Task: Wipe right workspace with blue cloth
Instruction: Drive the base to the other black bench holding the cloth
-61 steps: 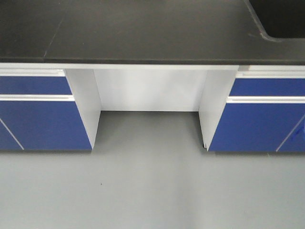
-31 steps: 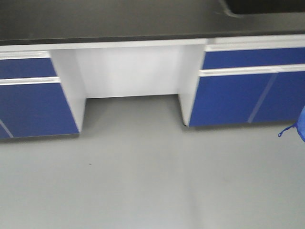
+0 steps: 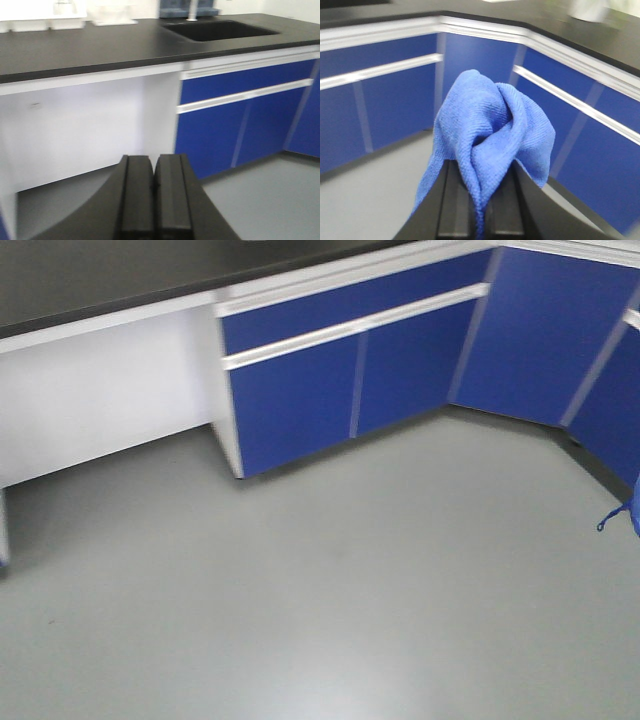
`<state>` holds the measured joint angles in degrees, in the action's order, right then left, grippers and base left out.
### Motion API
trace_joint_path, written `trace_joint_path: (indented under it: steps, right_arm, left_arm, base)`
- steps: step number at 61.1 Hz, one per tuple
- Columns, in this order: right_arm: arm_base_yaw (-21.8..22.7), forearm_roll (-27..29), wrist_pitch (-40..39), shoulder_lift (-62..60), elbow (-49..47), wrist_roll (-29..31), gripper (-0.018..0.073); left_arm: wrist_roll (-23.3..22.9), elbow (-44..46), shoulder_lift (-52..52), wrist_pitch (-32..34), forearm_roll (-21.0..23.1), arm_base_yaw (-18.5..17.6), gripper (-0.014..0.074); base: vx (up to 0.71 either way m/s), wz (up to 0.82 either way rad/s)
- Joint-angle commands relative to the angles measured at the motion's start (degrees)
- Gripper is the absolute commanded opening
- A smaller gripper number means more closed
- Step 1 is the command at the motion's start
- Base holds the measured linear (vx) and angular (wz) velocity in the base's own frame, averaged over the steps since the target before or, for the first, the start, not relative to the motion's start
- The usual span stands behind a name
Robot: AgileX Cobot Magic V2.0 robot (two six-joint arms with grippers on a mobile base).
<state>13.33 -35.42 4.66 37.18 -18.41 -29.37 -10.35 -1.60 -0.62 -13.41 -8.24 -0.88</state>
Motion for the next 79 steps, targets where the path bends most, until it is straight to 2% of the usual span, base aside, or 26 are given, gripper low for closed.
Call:
trace_joint_path:
  steps: [1, 42, 79]
  right_arm:
    - [0.3, -0.6, -3.9, -0.1, -1.8, 0.4, 0.0]
    - [0.3, -0.6, -3.8, -0.1, -1.8, 0.4, 0.0]
    - [0.2, -0.6, -3.8, -0.1, -1.8, 0.4, 0.0]
  left_arm:
    - [-0.5, -1.7, -0.9, 4.6, -0.1, 0.3, -0.0006]
    - [-0.5, -1.7, -0.9, 4.6, -0.1, 0.3, -0.0006]
    - [-0.5, -1.7, -0.9, 4.6, -0.1, 0.3, -0.0006]
  base:
    - [-0.14, -0.82]
    - [-0.09, -0.77]
    - [0.05, -0.73]
